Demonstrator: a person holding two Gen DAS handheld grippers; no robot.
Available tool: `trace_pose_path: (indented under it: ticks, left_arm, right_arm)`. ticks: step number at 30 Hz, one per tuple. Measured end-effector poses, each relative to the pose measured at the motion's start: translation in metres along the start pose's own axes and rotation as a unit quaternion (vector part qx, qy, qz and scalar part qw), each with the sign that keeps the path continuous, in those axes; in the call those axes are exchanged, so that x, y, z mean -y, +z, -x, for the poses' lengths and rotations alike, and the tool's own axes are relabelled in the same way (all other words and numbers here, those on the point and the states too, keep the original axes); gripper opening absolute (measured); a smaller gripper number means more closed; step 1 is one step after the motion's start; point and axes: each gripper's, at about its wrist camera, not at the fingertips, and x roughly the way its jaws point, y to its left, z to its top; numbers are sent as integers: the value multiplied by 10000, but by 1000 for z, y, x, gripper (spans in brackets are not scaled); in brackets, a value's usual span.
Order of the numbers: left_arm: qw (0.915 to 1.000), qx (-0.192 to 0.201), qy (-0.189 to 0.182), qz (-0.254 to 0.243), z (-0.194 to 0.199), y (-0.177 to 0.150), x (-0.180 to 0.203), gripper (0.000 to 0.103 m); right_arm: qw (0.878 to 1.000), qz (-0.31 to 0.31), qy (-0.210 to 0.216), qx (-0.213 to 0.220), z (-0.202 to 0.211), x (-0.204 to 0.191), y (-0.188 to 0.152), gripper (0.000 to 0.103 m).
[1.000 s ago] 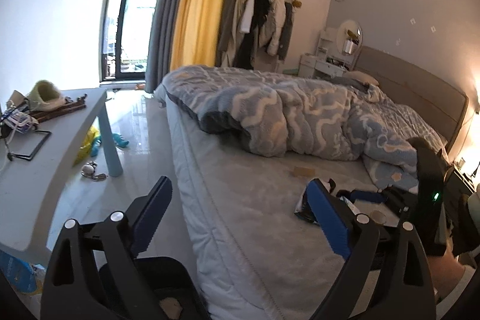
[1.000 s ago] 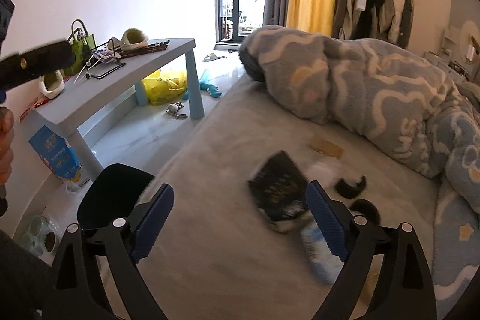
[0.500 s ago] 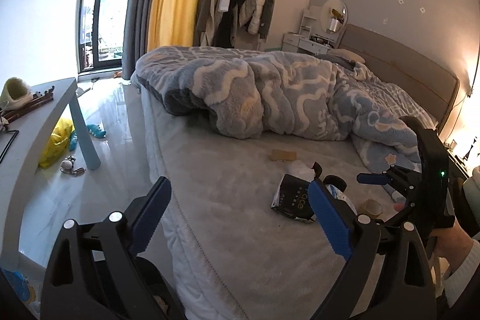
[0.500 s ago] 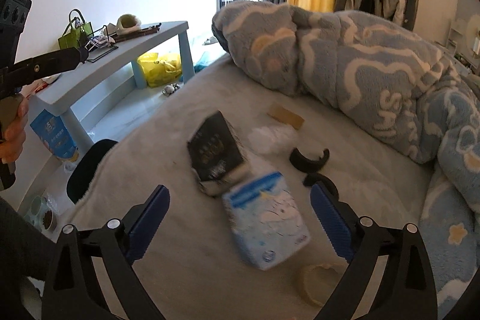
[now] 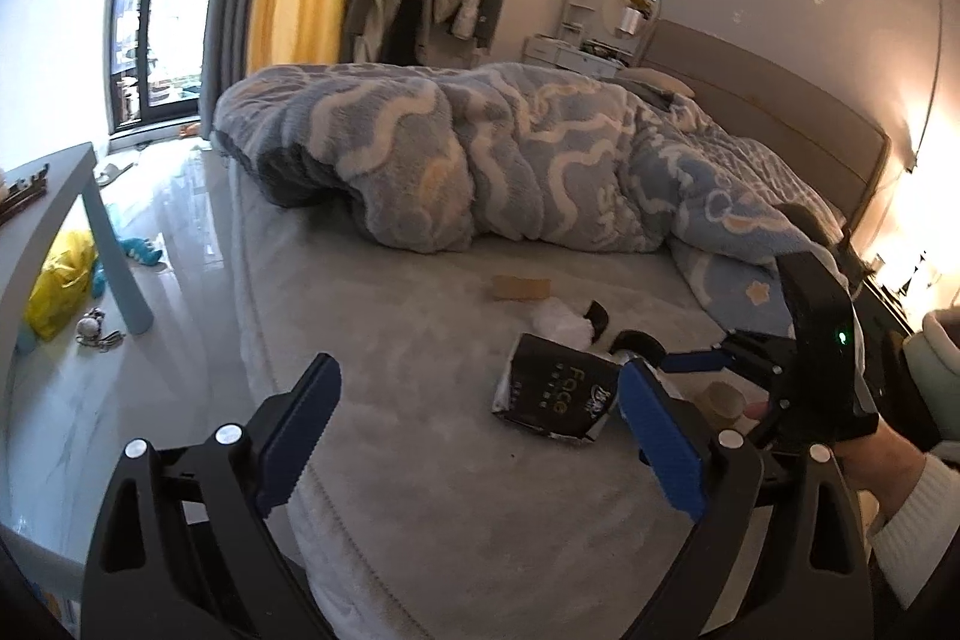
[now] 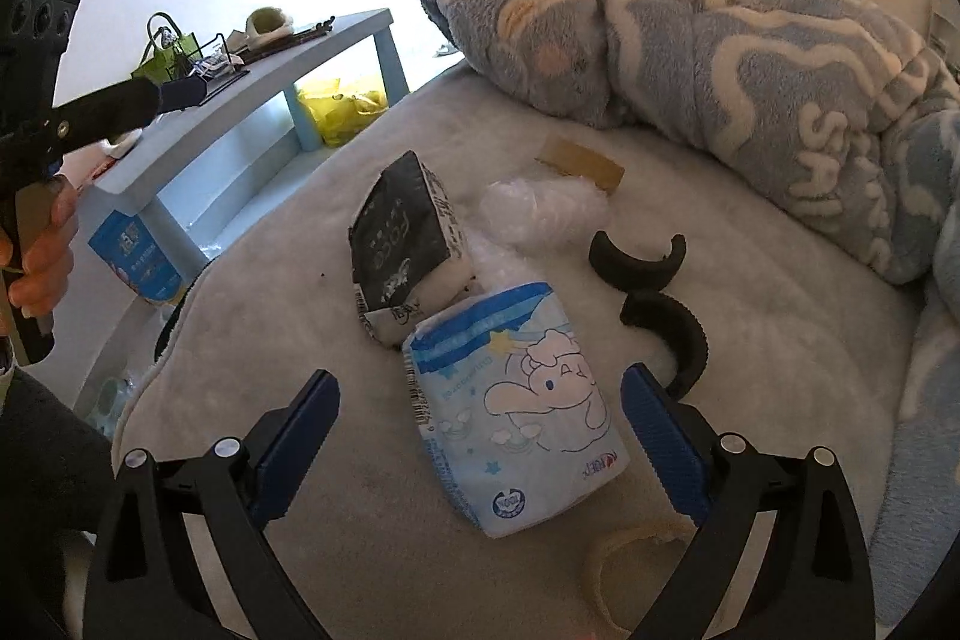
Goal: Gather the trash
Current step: 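Move both tools back over the bed toward the two packs, then grasp the blue-and-white wipes pack with the right tool while the left tool grasps the black Face pack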
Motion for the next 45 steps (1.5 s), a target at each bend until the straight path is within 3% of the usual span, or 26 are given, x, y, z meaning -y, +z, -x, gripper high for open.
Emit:
trace_pose_path:
  ticks: [5,9,11,16,34,45]
  left_arm:
    - [9991,-140,-274,-298,-8,-5,12,97]
    - [9975,-288,-433,-475,-18,-10,21,97]
    - [9970,-348,-432,-532,-24,-12,24,97]
    - [9962,-484,-397,-612,-41,-16,30,97]
    - [9928,-912,-82,-778,-98,-31,44,97]
    - [9920,-955,157,-812,-120,-34,51,97]
  right_arm:
    - [9999,28,-40,-148,-6,3,-3,75]
    - [9998,-93,-59,-167,-7,10,-6,68]
    - [9997,-151,-118,-155,-7,13,-6,61]
    - [9996,-296,1,8,4,20,-3,55]
    - [9926,-856,264,821,52,48,1,55]
    - [9918,-921,227,851,62,53,-11,55]
